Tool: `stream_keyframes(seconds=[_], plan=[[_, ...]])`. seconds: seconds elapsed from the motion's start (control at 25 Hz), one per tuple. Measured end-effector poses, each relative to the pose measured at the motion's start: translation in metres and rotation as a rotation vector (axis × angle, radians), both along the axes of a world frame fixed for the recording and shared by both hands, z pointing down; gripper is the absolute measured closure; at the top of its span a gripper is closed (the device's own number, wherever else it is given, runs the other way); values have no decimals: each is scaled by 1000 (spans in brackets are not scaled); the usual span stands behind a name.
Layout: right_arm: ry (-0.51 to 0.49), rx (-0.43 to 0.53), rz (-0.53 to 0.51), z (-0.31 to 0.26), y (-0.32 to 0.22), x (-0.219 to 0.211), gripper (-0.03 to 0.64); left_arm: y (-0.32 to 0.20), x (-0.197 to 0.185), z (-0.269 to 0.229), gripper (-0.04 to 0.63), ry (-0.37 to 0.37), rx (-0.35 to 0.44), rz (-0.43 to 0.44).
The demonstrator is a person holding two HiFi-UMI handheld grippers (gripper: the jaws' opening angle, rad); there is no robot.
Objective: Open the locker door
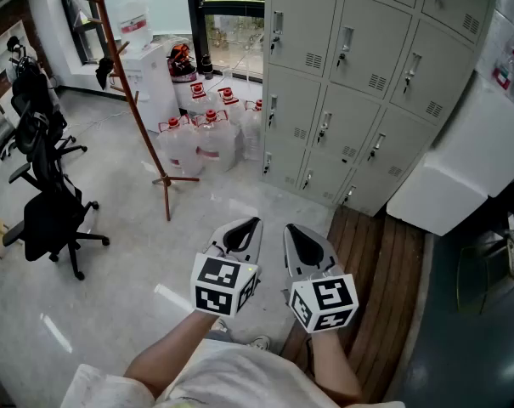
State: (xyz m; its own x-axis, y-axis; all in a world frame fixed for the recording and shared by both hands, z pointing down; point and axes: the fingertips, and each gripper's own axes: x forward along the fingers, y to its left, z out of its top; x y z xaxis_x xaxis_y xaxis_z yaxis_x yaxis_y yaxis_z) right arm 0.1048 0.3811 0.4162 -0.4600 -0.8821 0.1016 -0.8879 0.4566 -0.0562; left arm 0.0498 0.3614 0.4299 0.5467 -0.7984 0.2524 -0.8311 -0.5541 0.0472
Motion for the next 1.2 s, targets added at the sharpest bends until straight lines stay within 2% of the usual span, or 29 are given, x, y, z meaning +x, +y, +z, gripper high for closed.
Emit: stream_keyframes(seconds=[0.2,0.64,0.92,1.2], plan=[[-29,-7,-5,-3,-3,8,617,-2,9,0,589,-4,-7,8],[4,-23,-19,5,-41,11,617,-42,16,4,589,15,-18,16],[31,-27,-40,4,-97,-11,617,-101,0,1,589,35,-20,20],[39,-40,-14,-4,-168,-39,617,-172,-31,-6,589,46,-35,45]])
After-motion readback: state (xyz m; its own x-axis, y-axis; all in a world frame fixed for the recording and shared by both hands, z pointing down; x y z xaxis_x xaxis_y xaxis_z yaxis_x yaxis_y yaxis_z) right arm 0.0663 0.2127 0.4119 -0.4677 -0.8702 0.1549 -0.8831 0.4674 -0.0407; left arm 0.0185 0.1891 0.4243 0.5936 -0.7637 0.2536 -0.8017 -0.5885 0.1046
